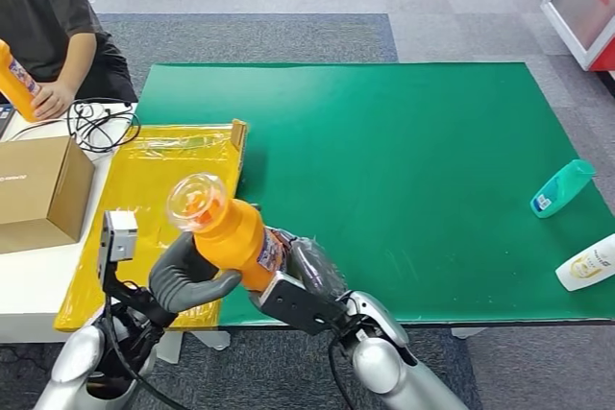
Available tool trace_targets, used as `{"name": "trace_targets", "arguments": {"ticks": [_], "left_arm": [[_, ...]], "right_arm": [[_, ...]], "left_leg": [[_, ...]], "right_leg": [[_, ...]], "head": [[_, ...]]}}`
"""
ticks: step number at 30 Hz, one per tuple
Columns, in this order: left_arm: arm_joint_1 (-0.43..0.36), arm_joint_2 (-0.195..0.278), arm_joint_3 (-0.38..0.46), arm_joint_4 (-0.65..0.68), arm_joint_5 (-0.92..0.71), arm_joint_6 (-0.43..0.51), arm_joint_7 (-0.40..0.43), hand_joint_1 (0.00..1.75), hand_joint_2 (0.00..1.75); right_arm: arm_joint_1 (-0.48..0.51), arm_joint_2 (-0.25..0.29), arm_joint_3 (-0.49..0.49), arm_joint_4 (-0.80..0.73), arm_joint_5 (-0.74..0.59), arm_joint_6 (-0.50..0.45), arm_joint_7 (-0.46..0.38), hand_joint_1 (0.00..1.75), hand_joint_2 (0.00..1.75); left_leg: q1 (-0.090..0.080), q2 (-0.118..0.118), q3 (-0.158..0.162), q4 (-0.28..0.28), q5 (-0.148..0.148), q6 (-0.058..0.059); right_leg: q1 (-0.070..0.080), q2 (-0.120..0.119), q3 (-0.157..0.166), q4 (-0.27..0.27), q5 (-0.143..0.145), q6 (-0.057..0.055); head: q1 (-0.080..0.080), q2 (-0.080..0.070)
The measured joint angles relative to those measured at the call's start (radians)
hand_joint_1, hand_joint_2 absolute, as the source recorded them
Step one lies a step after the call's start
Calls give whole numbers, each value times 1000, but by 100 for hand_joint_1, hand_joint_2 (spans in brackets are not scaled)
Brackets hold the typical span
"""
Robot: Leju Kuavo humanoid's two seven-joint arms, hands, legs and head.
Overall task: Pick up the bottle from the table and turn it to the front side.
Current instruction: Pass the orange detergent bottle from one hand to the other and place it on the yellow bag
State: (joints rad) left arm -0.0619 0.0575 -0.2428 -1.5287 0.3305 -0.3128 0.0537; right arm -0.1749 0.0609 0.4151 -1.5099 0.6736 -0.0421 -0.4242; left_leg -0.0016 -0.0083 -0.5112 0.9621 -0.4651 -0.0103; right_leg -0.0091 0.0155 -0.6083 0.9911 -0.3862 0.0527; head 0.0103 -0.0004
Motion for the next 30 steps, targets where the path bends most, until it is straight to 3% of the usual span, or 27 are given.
{"name": "trace_targets", "arguments": {"ticks": [5,10,15,19,26,30], "left_arm": [[-13,9,-9,-6,-60,7,21,175,175],[-16,23,-17,-10,-98,2,25,151,175],[-13,40,-15,-20,-127,-7,25,175,175],[-7,49,-11,-25,-139,-11,25,175,175],[12,56,-5,-27,-180,-3,22,175,175],[16,58,2,-57,-299,23,20,175,175]], "right_arm": [[10,0,-3,0,8,-1,-7,175,175],[18,0,-3,0,28,-4,-17,175,175],[26,0,1,-5,59,-11,-21,175,175],[33,0,4,-8,70,-17,-27,0,175],[30,4,10,-29,70,-25,-36,0,175],[33,5,-4,-43,51,-38,-23,0,175]], "left_leg": [[0,0,0,0,0,0],[0,0,0,0,0,0],[0,0,0,0,0,0],[0,0,0,0,0,0],[0,0,0,0,0,0],[0,0,0,0,0,0]], "right_leg": [[0,0,0,0,0,0],[0,0,0,0,0,0],[0,0,0,0,0,0],[0,0,0,0,0,0],[0,0,0,0,0,0],[0,0,0,0,0,0]], "head": [[0,0],[0,0],[0,0],[0,0],[0,0],[0,0]]}}
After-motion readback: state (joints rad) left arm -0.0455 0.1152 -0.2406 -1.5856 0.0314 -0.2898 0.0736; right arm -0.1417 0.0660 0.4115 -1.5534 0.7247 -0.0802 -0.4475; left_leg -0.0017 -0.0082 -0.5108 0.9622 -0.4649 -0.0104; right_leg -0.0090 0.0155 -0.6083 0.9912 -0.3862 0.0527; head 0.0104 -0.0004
